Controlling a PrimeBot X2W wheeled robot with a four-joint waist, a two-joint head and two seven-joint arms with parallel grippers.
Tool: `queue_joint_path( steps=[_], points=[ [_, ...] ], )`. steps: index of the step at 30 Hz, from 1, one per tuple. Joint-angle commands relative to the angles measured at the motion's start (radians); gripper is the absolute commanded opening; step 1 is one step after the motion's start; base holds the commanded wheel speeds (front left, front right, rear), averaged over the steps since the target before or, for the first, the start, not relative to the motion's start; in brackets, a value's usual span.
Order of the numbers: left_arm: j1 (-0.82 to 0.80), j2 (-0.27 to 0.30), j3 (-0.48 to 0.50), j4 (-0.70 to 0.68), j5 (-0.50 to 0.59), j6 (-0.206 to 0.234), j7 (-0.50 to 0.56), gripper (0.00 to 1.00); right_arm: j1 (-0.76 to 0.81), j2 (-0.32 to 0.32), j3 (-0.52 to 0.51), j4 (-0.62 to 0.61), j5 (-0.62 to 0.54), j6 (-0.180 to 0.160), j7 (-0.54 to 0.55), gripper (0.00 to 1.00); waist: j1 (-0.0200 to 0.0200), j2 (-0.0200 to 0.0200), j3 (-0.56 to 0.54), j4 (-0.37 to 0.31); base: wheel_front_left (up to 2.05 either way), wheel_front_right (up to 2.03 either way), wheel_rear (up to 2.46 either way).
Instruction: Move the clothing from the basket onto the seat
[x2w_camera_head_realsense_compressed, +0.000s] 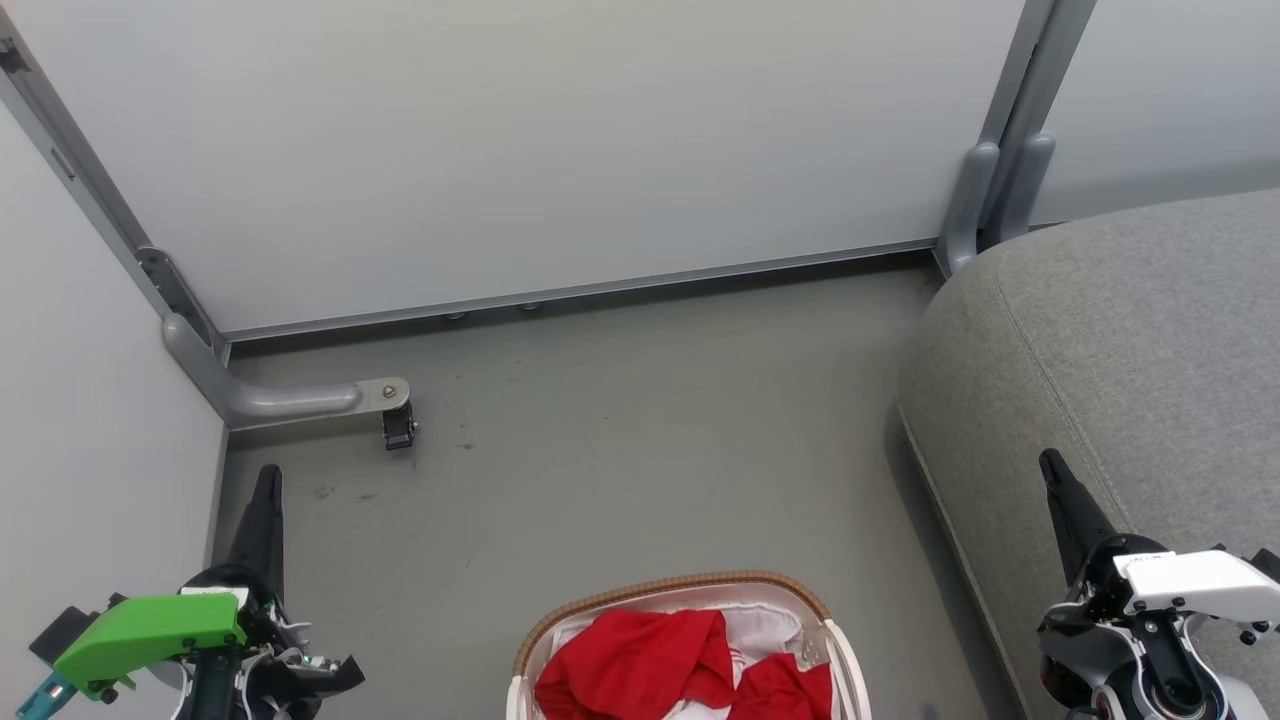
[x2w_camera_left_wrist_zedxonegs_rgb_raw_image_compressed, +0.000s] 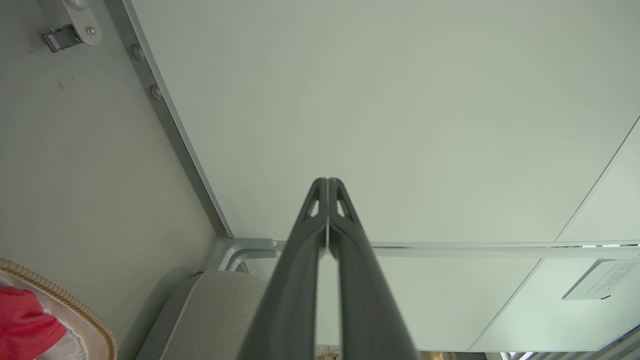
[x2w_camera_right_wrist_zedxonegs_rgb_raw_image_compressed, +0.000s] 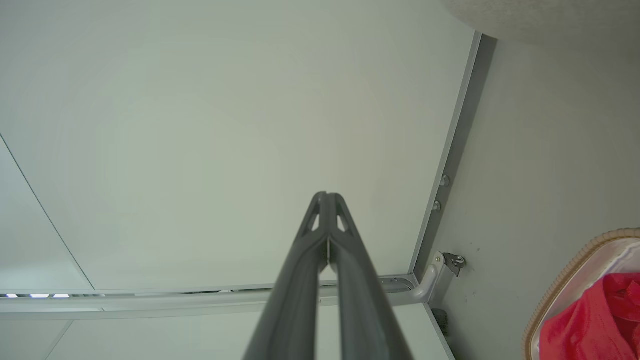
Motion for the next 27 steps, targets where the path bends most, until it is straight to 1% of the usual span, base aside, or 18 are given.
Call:
queue_joint_path(
  steps=[1,19,20,24,27],
  points=[
    [-0.010,0.004,0.002,-0.001,-0.003,-0.005,0.003,0.00,-0.008,-0.006,-0.001,-0.004,0.003,0.000,0.003,0.00,0.0000,-0.0001,0.000,0.000,0.00,0.00,0.00],
    [-0.010,0.004,0.002,-0.001,-0.003,-0.005,0.003,0.00,-0.008,-0.006,-0.001,-0.004,0.003,0.000,0.003,0.00,0.0000,-0.0001,0.000,0.000,0.00,0.00,0.00],
    [0.000,0.000,0.000,0.000,0.000,0.000,0.000,1.00,0.000,0.000,0.000,0.000,0.000,0.000,0.000,1.00,0.0000,-0.0001,0.000,0.000,0.00,0.00,0.00],
    [0.024,-0.006,-0.006,0.034,0.001,0.000,-0.002,1.00,0.026,0.011,0.005,0.032,-0.001,0.000,-0.002,1.00,0.0000,-0.0001,0.000,0.000,0.00,0.00,0.00],
    [0.027,-0.005,-0.021,0.028,0.007,0.000,-0.017,1.00,0.025,0.011,0.019,0.032,-0.010,0.000,-0.017,1.00,0.0000,-0.0001,0.000,0.000,0.00,0.00,0.00]
  ],
)
